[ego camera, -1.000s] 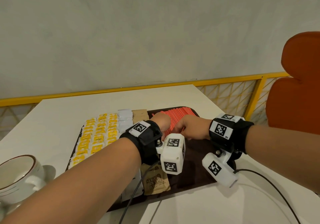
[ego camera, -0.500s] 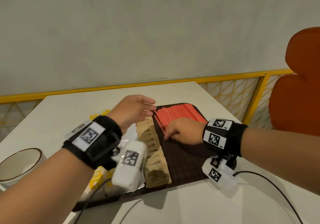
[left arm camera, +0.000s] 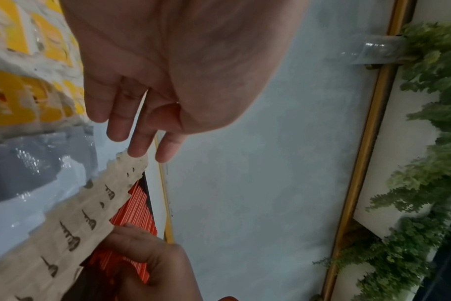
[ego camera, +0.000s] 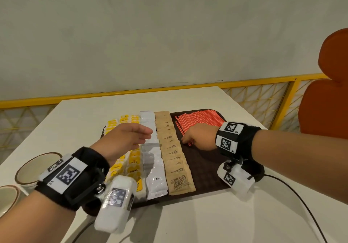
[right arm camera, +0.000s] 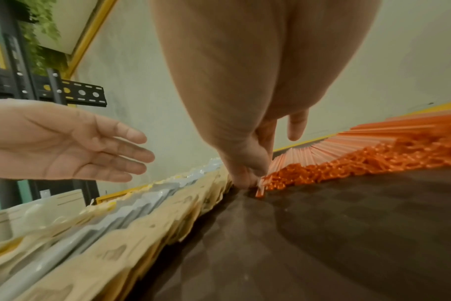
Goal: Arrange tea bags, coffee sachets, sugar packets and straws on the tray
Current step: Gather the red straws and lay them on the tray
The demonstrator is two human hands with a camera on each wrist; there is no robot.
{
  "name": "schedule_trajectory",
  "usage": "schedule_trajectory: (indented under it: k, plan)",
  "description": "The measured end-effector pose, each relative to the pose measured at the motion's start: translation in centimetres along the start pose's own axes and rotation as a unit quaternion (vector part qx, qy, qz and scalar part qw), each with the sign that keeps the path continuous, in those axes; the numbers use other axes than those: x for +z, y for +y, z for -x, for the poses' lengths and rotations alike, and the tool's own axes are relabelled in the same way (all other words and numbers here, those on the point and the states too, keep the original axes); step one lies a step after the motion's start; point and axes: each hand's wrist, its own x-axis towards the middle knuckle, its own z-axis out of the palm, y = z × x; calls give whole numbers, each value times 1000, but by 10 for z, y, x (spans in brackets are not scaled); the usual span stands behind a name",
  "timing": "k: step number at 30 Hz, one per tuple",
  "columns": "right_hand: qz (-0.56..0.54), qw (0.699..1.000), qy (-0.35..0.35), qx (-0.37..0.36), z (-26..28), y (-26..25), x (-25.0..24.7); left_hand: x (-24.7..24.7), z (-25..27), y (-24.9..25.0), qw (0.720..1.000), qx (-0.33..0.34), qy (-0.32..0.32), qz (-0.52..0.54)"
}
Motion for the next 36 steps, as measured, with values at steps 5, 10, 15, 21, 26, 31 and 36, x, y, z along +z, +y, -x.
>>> schedule_trajectory:
  k: [5, 10, 15, 21, 26, 31, 36]
  plan:
    - [10, 1000, -4, 13, 0, 2, -8, 5, 0, 1, 999, -29, -12, 10]
    - [70, 995, -66, 29, -2, -3, -7, 9, -6, 8, 999, -43, -17, 4]
    - [14, 999, -41, 30, -6, 1, -7, 17, -10, 21, 999, -36, -26, 4]
    - [-21, 998, -12, 66, -15, 5, -11, 23, -17, 23, 999, -34, -23, -4]
    - [-20, 996, -20, 82, -23, 4, -11, 28, -27, 21, 999, -35, -18, 2]
    - [-45, 995, 27, 79, -28, 6, -17, 23, -34, 18, 999, -21, 4, 24]
    - [-54, 995, 7, 85, -26, 2, -20, -4, -32, 5, 995, -10, 94, 22]
